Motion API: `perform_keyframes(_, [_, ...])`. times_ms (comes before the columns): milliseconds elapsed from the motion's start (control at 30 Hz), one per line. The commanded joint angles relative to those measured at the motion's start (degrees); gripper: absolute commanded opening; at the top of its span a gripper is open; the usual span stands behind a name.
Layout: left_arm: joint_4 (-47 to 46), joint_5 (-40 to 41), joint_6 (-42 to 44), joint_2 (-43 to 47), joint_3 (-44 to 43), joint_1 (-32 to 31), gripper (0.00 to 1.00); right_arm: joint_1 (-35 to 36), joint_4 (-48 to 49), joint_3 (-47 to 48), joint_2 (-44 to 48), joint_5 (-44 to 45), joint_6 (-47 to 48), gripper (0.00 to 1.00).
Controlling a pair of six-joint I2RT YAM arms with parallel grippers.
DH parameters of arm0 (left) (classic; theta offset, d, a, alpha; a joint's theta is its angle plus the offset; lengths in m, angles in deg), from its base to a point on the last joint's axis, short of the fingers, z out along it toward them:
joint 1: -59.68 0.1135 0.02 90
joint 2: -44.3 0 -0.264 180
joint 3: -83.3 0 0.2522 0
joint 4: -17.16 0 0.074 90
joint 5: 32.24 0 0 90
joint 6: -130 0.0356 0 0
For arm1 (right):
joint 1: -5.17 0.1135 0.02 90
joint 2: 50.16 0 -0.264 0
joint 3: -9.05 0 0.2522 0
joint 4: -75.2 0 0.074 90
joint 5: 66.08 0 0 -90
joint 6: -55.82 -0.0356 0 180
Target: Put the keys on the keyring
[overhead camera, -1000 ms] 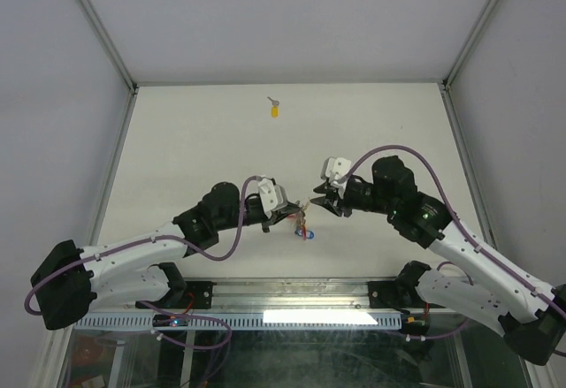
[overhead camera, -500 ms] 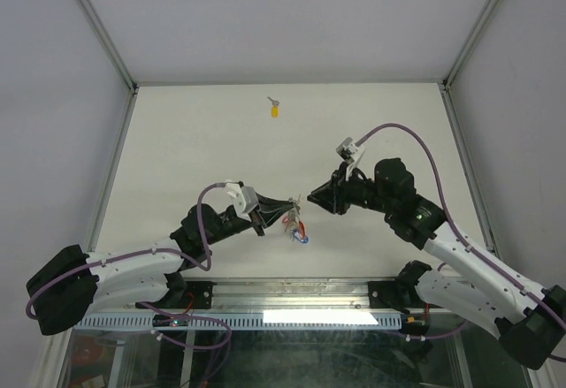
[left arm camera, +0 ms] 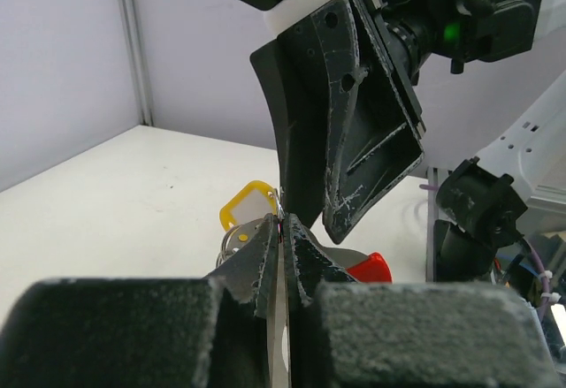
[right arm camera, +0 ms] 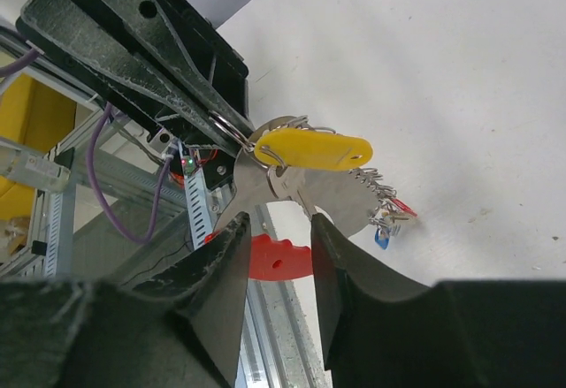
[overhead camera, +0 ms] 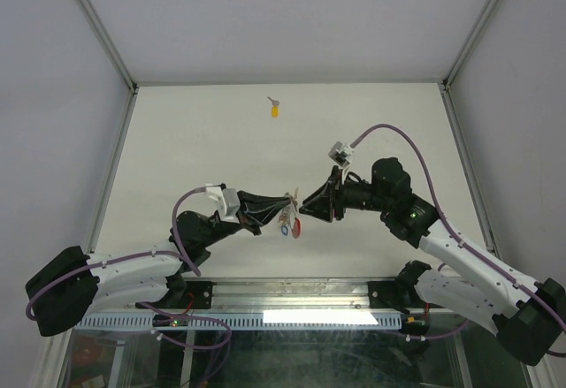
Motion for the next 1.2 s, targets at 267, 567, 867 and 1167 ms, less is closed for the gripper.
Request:
perform_keyframes(267, [-6.5,-5.9,-1.4,1.2,-1.5,0.5,0.0,-0.4,6.3,2.2,2.6,-5.8,7.0,0.43])
perform_keyframes(567, [-7.1,-11.0,-1.8,1.1,-3.1,0.5,0.0,-0.4,12.2,-2.6,10.8,-11.6,23.2,0.41])
perform_keyframes(867, [-7.9,-17.2,-2.7,0.1,-5.1,0.4,0.0,-0.4,14.7,-0.9,7.7,-16.1,26.6,0.45])
perform_keyframes(1167, [-7.2,-19.5,-2.6,-0.6,-6.3,0.5,0.0,-0.3,20.0,-1.9,5.7,-19.0,23.1,0.45])
